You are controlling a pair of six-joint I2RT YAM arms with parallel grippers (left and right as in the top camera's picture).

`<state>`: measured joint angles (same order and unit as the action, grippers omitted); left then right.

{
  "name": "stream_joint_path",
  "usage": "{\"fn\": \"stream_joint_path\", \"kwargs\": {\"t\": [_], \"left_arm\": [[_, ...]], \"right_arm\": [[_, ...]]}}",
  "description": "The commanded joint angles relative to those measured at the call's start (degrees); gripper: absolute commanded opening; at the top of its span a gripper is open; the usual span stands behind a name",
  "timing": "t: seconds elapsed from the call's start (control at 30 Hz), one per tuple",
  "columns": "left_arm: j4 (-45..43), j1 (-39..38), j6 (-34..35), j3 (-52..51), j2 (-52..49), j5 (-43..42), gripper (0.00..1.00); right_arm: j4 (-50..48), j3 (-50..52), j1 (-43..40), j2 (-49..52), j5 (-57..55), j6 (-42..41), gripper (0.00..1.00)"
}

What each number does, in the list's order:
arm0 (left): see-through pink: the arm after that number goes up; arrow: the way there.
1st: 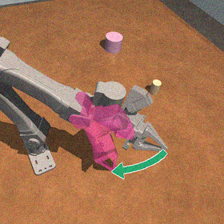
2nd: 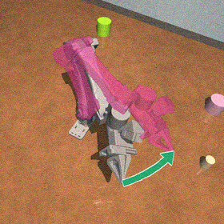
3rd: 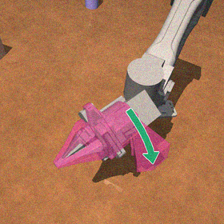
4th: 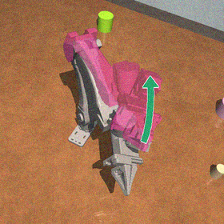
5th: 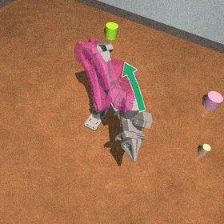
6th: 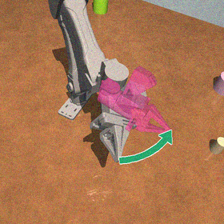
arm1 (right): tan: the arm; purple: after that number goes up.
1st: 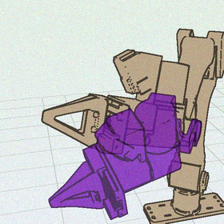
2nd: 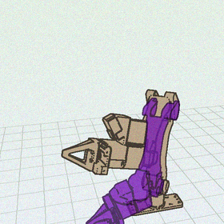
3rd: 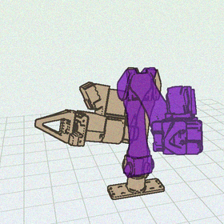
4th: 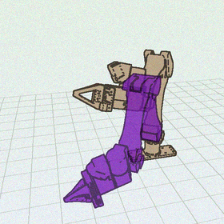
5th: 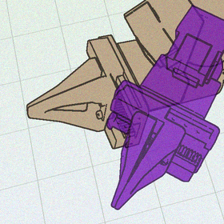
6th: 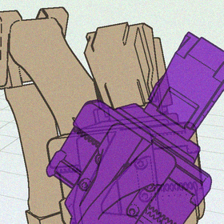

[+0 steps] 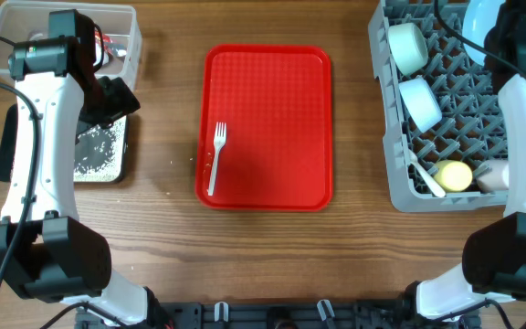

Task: Sort waste into correct bins and load items into the dishwasher rack
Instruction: 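Lift the blue plate right and stand it upright in the dish rack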

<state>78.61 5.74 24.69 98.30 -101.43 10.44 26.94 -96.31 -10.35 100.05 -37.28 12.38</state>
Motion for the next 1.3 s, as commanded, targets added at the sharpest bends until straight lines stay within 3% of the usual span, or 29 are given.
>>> {"fn": "stream_joint_path", "kwargs": {"t": [0.0,0.93,1.0,1.07,1.1,1.27], "left_arm": [[-0.1,0.2,-0.5,0.2,-0.5,-0.3,1.00],[0.4,0.2,-0.5,0.2,-0.5,-0.3,1.00],[0.4,0.2,-0.5,0.2,-0.5,-0.3,1.00],[0.3,0.2,-0.5,0.2,-0.5,-0.3,1.00],[0.3,0.2,-0.5,0.2,-0.5,-0.3,1.00],[0.3,0.2,-0.5,0.2,-0.5,-0.3,1.00]], "right_arm": [[-1.2,1.1,0.2,-0.1,2.0,1.6,0.04],[-4.4,1.1,-0.1,10.5,2.2,1.0,0.05],[-3.7,1.1,-0.1,10.5,4.0,0.9,0.15],[-3.3,1.1,-0.1,10.5,5.4,0.3,0.42],[-3.3,1.1,-0.1,10.5,5.7,-0.6,0.48],[-2.4,1.1,-0.1,10.0,10.3,-3.3,0.57]]}}
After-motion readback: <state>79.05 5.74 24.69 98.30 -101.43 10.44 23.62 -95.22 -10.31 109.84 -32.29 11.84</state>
